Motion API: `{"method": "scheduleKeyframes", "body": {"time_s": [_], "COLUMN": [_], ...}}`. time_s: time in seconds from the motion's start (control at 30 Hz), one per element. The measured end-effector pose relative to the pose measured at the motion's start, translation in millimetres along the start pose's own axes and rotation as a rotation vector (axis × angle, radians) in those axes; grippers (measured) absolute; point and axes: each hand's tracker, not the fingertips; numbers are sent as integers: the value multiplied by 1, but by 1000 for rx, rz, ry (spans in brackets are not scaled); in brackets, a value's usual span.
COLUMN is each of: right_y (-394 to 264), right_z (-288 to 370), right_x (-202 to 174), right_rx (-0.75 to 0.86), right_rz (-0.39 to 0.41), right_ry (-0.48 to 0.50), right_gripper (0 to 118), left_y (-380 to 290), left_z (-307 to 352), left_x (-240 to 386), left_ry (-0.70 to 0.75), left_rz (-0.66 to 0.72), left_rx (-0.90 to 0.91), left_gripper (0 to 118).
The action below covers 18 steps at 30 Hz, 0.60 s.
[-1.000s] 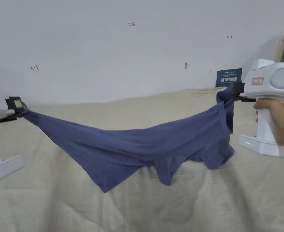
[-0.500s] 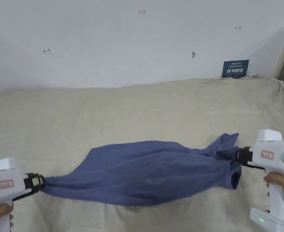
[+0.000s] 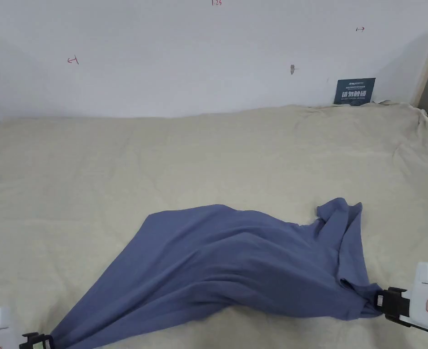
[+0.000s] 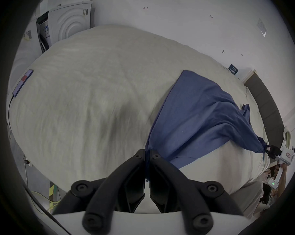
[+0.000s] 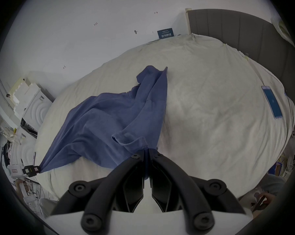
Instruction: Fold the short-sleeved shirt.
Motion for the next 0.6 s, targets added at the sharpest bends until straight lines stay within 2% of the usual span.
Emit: {"method": "scheduleKeyframes", "body": {"time_s": [0.13,0.3,0.4,0.6], "right_y": [-21,-43,-54,-67], "right_z": [11,-17,-34,-48], "right_x": [0,5,3,11], "right_rx": [-45,-124,-158,-167], "right_rz": [16,12,35,40], "right_ry": [-11,-85,-115,-137], "right_gripper": [3,3,3,3], "left_y": [-18,-26,-32,-42], "left_z": [6,-15,-29,-57], "left_x": [-13,-10,3,-3], "left_ry": [23,57,105,137], "left_rz": [-5,-1,-71,-96], "left_rx": [-50,-80,-112,-151], "left_gripper": [1,1,1,1]}}
